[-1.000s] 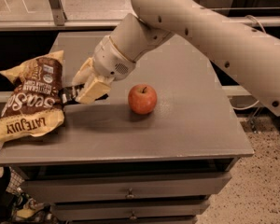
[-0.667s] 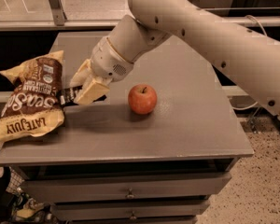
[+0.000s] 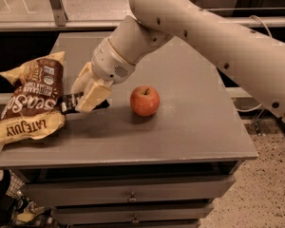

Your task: Move rxbar chocolate near brown chip bag

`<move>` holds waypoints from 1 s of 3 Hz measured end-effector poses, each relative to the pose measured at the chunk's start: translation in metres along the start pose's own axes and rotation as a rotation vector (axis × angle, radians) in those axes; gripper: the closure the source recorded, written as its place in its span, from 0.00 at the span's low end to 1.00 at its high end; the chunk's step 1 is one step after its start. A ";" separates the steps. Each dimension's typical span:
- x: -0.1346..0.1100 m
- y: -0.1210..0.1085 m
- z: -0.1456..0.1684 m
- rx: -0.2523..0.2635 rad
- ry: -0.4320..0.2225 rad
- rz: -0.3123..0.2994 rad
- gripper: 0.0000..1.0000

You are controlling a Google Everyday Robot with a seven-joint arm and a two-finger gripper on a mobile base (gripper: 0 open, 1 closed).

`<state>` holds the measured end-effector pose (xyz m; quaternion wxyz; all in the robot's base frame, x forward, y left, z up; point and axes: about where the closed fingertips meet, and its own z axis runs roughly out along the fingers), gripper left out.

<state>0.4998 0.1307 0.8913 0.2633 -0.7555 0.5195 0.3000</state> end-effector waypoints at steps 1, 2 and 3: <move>-0.001 0.001 0.001 -0.003 0.000 -0.002 0.25; -0.003 0.001 0.004 -0.007 0.000 -0.005 0.00; -0.003 0.001 0.004 -0.007 0.000 -0.005 0.00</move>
Offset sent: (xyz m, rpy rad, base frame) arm -0.0010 0.0015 -0.0002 -0.0004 0.0003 0.0034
